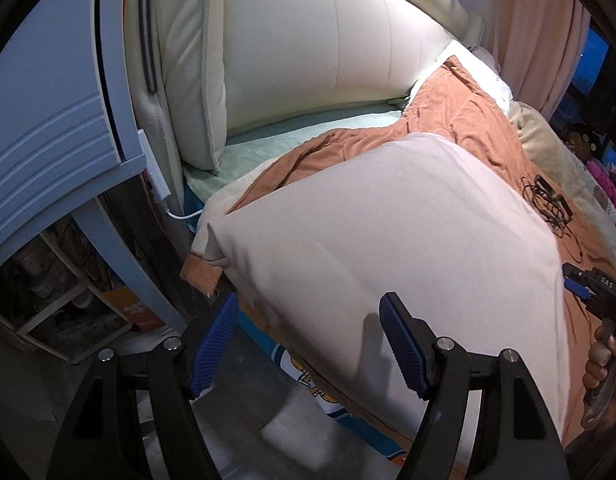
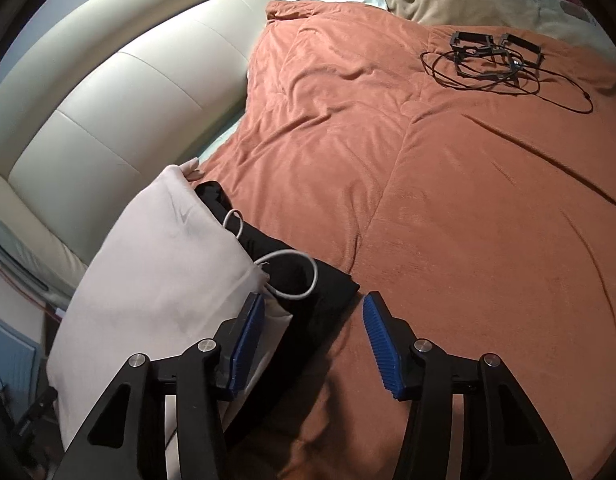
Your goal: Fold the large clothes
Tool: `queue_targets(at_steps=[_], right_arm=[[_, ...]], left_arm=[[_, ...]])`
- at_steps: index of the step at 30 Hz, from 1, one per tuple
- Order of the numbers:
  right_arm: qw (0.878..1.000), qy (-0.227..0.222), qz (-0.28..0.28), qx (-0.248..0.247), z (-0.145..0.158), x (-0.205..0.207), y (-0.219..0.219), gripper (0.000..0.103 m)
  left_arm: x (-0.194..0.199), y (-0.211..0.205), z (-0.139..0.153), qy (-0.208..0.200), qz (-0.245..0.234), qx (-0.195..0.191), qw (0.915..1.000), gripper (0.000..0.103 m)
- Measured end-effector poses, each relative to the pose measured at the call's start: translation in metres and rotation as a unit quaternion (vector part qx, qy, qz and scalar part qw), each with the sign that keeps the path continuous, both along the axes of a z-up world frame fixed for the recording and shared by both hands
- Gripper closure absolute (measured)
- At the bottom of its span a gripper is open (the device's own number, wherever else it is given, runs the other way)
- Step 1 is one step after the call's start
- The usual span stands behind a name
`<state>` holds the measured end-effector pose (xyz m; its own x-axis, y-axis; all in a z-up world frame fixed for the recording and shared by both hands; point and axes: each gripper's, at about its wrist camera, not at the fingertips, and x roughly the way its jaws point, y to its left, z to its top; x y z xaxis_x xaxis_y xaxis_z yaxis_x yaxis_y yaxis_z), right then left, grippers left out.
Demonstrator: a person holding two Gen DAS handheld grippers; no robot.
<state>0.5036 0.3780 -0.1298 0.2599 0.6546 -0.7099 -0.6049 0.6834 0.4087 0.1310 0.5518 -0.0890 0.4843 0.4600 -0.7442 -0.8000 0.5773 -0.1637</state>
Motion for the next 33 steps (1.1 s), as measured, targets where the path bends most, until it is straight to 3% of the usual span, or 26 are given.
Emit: queue_targets(at_steps=[8, 11, 14, 18, 21, 27, 33], right_arm=[[0.999, -0.007, 0.048, 0.015, 0.036, -0.042, -0.031, 0.048], [0.998, -0.015, 0.057, 0.019, 0.049, -0.054, -0.053, 0.036], [0.998, -0.034, 0.058, 0.016, 0.065, -0.066, -0.077, 0.026], [0.996, -0.055, 0.06, 0.019, 0.086, -0.078, -0.11, 0.022], [0.995, -0.078, 0.055, 0.023, 0.102, -0.089, -0.138, 0.01], [0.993, -0.108, 0.051, 0.018, 0.121, -0.117, -0.183, 0.001], [0.99, -0.135, 0.029, 0.021, 0.128, -0.151, -0.239, 0.0]], left_arm=[[-0.01, -0.039, 0.036, -0.033, -0.019, 0.012, 0.9992, 0.02], [-0.011, -0.06, 0.048, -0.042, -0.03, 0.022, 0.9985, 0.019], [-0.013, -0.085, 0.061, -0.059, -0.04, 0.036, 0.9968, 0.006], [-0.013, -0.115, 0.072, -0.073, -0.054, 0.052, 0.9945, 0.005], [-0.014, -0.135, 0.078, -0.081, -0.068, 0.06, 0.9926, 0.004], [-0.024, -0.176, 0.086, -0.101, -0.089, 0.073, 0.9882, 0.001], [-0.036, -0.222, 0.091, -0.114, -0.122, 0.089, 0.9819, 0.0]])
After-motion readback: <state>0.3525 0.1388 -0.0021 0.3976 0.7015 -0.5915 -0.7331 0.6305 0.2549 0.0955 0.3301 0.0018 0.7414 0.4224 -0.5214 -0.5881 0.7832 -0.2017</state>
